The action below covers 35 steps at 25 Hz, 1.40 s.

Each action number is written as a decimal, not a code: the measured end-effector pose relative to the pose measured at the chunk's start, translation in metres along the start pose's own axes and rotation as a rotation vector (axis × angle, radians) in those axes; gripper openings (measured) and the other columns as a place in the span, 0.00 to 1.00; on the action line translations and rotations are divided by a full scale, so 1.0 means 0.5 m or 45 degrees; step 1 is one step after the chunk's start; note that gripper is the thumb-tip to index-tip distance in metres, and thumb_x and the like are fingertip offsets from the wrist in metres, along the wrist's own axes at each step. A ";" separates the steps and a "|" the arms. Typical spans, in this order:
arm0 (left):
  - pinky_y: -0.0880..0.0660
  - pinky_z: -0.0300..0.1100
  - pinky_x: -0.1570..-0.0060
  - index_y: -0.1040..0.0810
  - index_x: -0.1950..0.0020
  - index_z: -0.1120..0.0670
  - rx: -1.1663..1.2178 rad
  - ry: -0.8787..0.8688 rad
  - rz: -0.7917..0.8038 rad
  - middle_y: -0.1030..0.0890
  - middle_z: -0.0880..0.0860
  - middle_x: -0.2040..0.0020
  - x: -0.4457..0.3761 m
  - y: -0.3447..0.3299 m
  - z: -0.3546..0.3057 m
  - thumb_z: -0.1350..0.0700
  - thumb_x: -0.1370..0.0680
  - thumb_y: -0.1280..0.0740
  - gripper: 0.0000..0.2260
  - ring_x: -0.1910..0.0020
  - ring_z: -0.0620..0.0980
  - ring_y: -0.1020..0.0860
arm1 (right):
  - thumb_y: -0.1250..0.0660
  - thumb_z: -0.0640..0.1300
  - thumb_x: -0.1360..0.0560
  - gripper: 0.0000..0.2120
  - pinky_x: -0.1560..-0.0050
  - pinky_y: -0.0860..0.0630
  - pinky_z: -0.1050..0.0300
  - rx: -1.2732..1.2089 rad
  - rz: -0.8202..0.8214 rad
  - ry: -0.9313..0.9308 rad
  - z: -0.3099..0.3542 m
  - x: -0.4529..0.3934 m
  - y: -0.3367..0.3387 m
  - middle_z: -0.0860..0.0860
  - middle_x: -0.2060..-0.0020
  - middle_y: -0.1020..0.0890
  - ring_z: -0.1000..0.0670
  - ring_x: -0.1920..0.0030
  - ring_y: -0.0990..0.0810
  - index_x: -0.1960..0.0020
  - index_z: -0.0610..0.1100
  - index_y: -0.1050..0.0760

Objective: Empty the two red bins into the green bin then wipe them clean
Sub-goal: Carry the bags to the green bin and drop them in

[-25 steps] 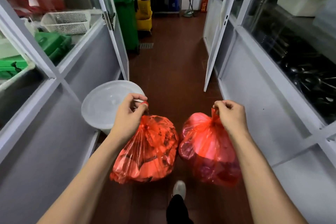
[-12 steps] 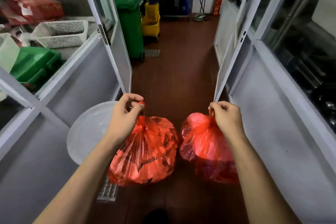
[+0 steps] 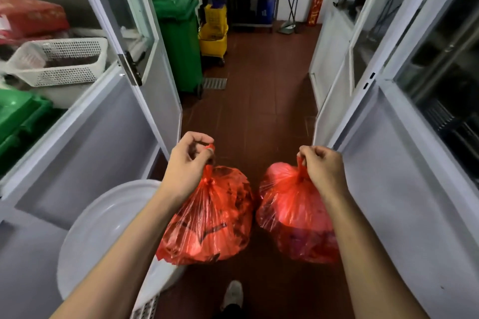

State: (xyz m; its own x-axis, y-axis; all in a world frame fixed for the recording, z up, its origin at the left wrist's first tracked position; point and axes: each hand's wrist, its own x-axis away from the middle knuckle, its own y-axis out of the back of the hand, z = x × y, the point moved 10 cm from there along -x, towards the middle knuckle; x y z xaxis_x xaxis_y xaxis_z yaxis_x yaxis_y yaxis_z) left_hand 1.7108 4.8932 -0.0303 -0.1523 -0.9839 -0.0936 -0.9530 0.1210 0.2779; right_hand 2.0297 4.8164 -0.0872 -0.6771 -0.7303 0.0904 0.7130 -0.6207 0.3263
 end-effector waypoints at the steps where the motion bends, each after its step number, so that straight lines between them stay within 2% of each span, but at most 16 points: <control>1: 0.28 0.29 0.60 0.22 0.45 0.59 -0.004 0.003 0.008 0.24 0.56 0.64 -0.042 -0.009 -0.002 0.67 0.20 0.35 0.07 0.65 0.41 0.24 | 0.32 0.44 0.27 0.13 0.63 0.26 0.52 -0.001 -0.011 -0.008 0.010 -0.040 -0.014 0.44 0.69 0.17 0.50 0.69 0.22 0.70 0.44 0.22; 4: 0.28 0.28 0.61 0.22 0.45 0.59 -0.031 0.003 0.006 0.24 0.56 0.63 -0.169 -0.030 0.000 0.68 0.20 0.35 0.07 0.66 0.39 0.25 | 0.32 0.45 0.28 0.12 0.62 0.22 0.49 0.001 -0.014 -0.004 0.037 -0.155 -0.054 0.50 0.75 0.20 0.49 0.70 0.22 0.69 0.44 0.20; 8: 0.27 0.30 0.61 0.23 0.44 0.60 -0.016 0.017 -0.004 0.22 0.56 0.61 -0.320 -0.061 0.002 0.68 0.20 0.35 0.07 0.66 0.39 0.23 | 0.32 0.48 0.28 0.11 0.56 0.17 0.44 0.038 -0.017 -0.031 0.065 -0.308 -0.100 0.51 0.72 0.18 0.47 0.65 0.17 0.66 0.45 0.18; 12: 0.25 0.35 0.58 0.23 0.45 0.58 -0.008 0.017 -0.002 0.23 0.48 0.66 -0.487 -0.107 0.015 0.67 0.20 0.35 0.07 0.63 0.43 0.21 | 0.31 0.46 0.26 0.11 0.57 0.22 0.52 0.072 -0.028 0.004 0.105 -0.479 -0.152 0.51 0.73 0.19 0.49 0.65 0.18 0.66 0.45 0.19; 15: 0.24 0.41 0.55 0.23 0.47 0.55 -0.008 0.017 -0.020 0.23 0.51 0.65 -0.630 -0.153 0.033 0.67 0.20 0.35 0.08 0.62 0.47 0.21 | 0.31 0.45 0.25 0.11 0.57 0.24 0.52 0.065 -0.015 0.029 0.131 -0.625 -0.202 0.51 0.72 0.19 0.49 0.65 0.20 0.66 0.45 0.18; 17: 0.26 0.37 0.58 0.23 0.48 0.54 -0.029 0.026 -0.036 0.25 0.45 0.68 -0.719 -0.185 0.039 0.68 0.21 0.35 0.09 0.64 0.43 0.22 | 0.31 0.46 0.26 0.11 0.57 0.21 0.49 0.072 0.026 0.021 0.144 -0.717 -0.237 0.52 0.73 0.19 0.49 0.65 0.19 0.67 0.46 0.18; 19: 0.27 0.35 0.58 0.23 0.49 0.54 -0.033 0.045 -0.044 0.26 0.44 0.70 -0.807 -0.218 0.042 0.67 0.20 0.34 0.09 0.64 0.43 0.22 | 0.31 0.47 0.27 0.11 0.57 0.18 0.45 0.089 0.091 -0.006 0.157 -0.817 -0.274 0.54 0.74 0.19 0.48 0.67 0.20 0.67 0.47 0.18; 20: 0.26 0.37 0.57 0.23 0.49 0.53 -0.027 0.049 -0.059 0.25 0.45 0.69 -0.846 -0.230 0.042 0.67 0.20 0.34 0.09 0.63 0.46 0.21 | 0.31 0.47 0.27 0.11 0.57 0.18 0.44 0.090 0.128 -0.004 0.168 -0.861 -0.293 0.54 0.75 0.19 0.48 0.67 0.20 0.67 0.47 0.18; 24: 0.23 0.51 0.50 0.22 0.47 0.55 -0.010 0.083 -0.095 0.22 0.66 0.60 -1.010 -0.270 0.050 0.67 0.20 0.34 0.07 0.58 0.59 0.19 | 0.33 0.49 0.31 0.09 0.58 0.19 0.40 0.084 0.160 0.032 0.213 -1.034 -0.351 0.55 0.75 0.20 0.49 0.70 0.22 0.68 0.56 0.18; 29: 0.22 0.55 0.45 0.22 0.47 0.54 -0.014 0.087 -0.117 0.20 0.66 0.56 -1.210 -0.316 0.051 0.65 0.20 0.34 0.07 0.54 0.60 0.18 | 0.32 0.47 0.30 0.12 0.57 0.19 0.42 0.126 0.165 0.050 0.262 -1.235 -0.415 0.57 0.76 0.20 0.50 0.70 0.22 0.70 0.59 0.19; 35: 0.22 0.55 0.44 0.22 0.47 0.54 0.039 0.119 -0.100 0.19 0.65 0.55 -1.471 -0.388 0.082 0.66 0.20 0.35 0.08 0.54 0.57 0.18 | 0.33 0.50 0.32 0.07 0.57 0.18 0.41 0.109 0.161 0.046 0.302 -1.485 -0.512 0.56 0.74 0.20 0.50 0.68 0.20 0.67 0.53 0.18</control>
State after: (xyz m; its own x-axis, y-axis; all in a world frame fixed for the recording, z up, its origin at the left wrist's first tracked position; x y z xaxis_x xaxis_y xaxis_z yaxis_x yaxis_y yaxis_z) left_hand 1.9971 5.5987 -0.0546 -0.0530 -0.9983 -0.0239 -0.9688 0.0456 0.2435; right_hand 2.3223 5.5607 -0.0957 -0.5751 -0.8116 0.1027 0.7729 -0.4979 0.3932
